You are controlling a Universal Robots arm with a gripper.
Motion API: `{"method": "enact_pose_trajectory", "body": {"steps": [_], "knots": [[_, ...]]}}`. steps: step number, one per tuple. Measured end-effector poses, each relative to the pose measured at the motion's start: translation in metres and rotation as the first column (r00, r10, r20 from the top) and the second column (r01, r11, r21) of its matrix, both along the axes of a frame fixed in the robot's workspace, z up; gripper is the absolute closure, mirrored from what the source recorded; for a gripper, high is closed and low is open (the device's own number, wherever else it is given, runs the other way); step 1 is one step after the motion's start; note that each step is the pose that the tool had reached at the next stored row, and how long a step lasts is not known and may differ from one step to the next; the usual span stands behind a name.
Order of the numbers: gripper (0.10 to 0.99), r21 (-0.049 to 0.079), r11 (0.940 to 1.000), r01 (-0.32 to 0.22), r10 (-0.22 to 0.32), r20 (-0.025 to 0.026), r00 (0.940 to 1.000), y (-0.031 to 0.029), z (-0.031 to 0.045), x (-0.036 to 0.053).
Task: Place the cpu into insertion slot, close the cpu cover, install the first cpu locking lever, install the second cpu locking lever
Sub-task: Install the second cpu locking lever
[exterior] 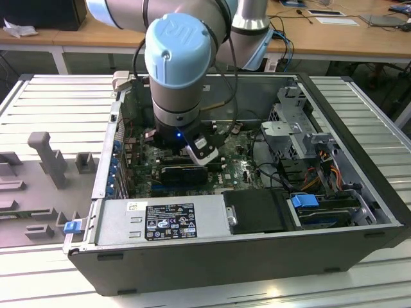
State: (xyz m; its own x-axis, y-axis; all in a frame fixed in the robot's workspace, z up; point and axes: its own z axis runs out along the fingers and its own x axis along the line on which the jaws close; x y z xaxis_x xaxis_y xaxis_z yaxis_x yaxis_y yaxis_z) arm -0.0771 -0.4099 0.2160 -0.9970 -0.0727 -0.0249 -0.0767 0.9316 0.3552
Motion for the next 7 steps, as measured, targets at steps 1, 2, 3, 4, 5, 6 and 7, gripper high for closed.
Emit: {"method": "enact_pose_trajectory", "body": {"steps": [1, 2, 3, 4, 5, 6, 7], "knots": [[0.980, 0.000, 1.0000, 0.000, 0.000, 0.0001, 1.0000, 0.0000, 0.0074, 0.0000], [0.980, 0.000, 1.0000, 0.000, 0.000, 0.0001, 1.0000, 0.0000, 0.0127, 0.0000], [0.980, 0.000, 1.0000, 0.000, 0.000, 0.0000, 1.0000, 0.0000, 0.0150, 0.0000], [0.980, 0.000, 1.0000, 0.000, 0.000, 0.0000, 1.0000, 0.0000, 0.0173, 0.0000], [0.980, 0.000, 1.0000, 0.000, 0.000, 0.0000, 1.0000, 0.0000, 0.0205, 0.0000], [0.980, 0.000, 1.0000, 0.000, 0.000, 0.0000, 1.0000, 0.0000, 0.0208, 0.0000], [0.980, 0.000, 1.0000, 0.000, 0.000, 0.0001, 1.0000, 0.0001, 0.0207, 0.0000]]}}
